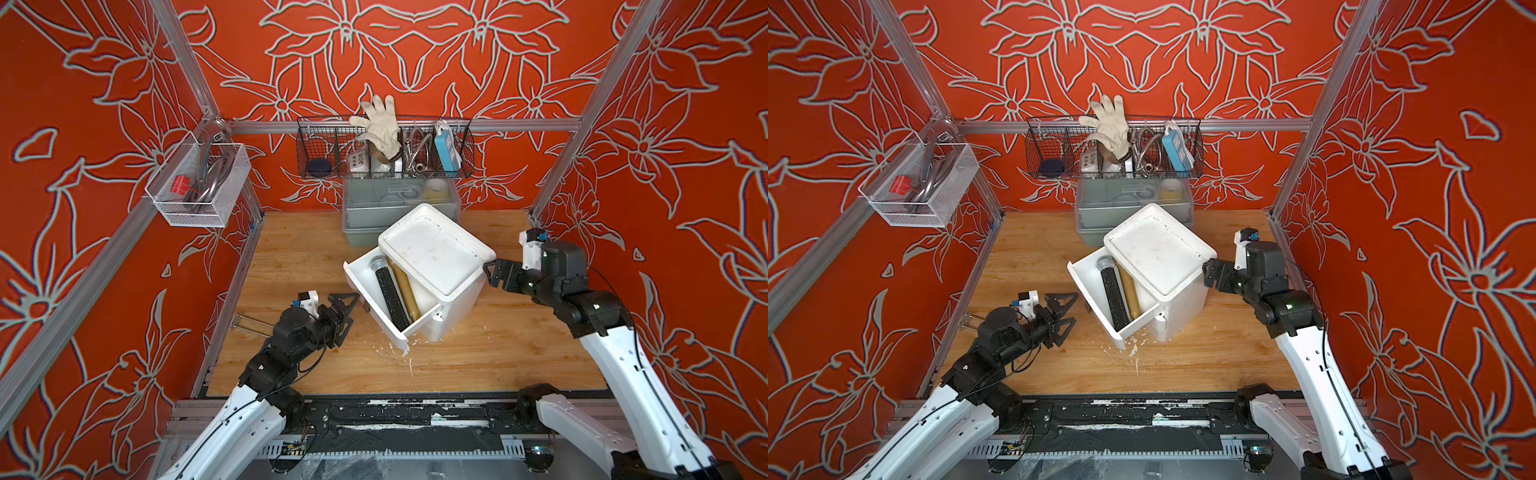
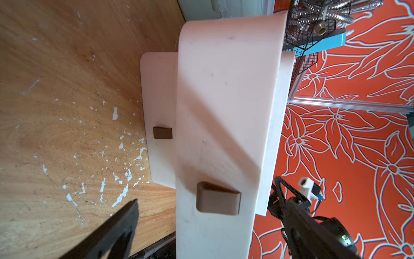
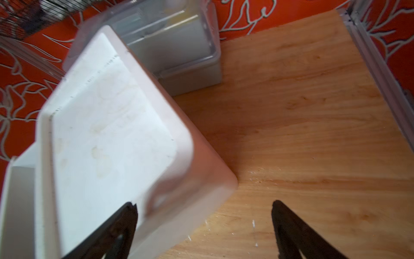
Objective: Take the microphone out of the drawer
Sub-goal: Open the drawer in the storage box, then pick up the microphone from the drawer.
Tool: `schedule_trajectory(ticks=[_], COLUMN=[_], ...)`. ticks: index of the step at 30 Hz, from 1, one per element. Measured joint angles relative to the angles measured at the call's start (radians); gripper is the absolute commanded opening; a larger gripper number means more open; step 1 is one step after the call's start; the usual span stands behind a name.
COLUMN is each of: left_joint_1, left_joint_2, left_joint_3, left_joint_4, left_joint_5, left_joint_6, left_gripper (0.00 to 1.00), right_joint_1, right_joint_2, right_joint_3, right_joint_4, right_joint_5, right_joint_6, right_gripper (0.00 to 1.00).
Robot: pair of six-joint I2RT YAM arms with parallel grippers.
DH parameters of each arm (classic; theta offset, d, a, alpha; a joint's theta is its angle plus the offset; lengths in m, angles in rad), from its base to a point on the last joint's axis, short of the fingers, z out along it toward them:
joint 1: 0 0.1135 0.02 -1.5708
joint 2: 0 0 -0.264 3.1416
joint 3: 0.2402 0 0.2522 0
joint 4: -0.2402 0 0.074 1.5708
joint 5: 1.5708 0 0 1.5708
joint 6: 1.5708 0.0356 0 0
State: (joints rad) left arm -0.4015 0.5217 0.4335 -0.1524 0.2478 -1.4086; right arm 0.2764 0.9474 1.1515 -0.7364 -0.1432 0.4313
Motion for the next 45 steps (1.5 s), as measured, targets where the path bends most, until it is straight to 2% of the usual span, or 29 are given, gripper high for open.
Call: schedule_trajectory(ticks=[5, 8, 14, 20, 25, 33, 39, 45], left_joint_1=[0.148, 0.205, 0.254, 0.332, 0.381, 0.441, 0.485, 0.494], left_joint_2=[0.099, 0.159, 0.233, 0.293, 0.373, 0.483, 0.547, 0.551], left_joint_3=[0.087, 0.146, 0.218, 0.213, 0.223, 0.294, 0.306, 0.324], left_joint_4=[0.0, 0.009, 0.009, 0.013, 0.044, 0.069, 0.085, 0.016], left_joint_5=[0.089, 0.135, 0.195, 0.247, 0.324, 0.476, 0.588, 0.635], left_joint_6=[0.048, 0.08, 0.145, 0.164, 0.182, 0.244, 0.279, 0.366], left_gripper=[1.0, 1.0, 1.0, 1.0, 1.0, 1.0, 1.0, 1.0], right_joint_1=[0.119, 0.16, 0.206, 0.356, 0.487, 0.679, 0.762, 0.789], right_joint_2=[0.07, 0.091, 0.13, 0.258, 0.36, 0.504, 0.615, 0.714], right_joint_3=[0.098, 0.127, 0.198, 0.331, 0.397, 0.492, 0.581, 0.629], right_joint_4=[-0.016, -0.039, -0.051, -0.058, -0.102, -0.152, -0.172, -0.194], right_joint_5=[0.007, 0.042, 0.055, 0.054, 0.079, 0.186, 0.232, 0.268], right_joint_6=[-0.007, -0.02, -0.024, -0.031, -0.03, -0.027, -0.025, -0.008], right_gripper=[0.9, 0.91, 0.83, 0.74, 0.72, 0.7, 0.67, 0.62])
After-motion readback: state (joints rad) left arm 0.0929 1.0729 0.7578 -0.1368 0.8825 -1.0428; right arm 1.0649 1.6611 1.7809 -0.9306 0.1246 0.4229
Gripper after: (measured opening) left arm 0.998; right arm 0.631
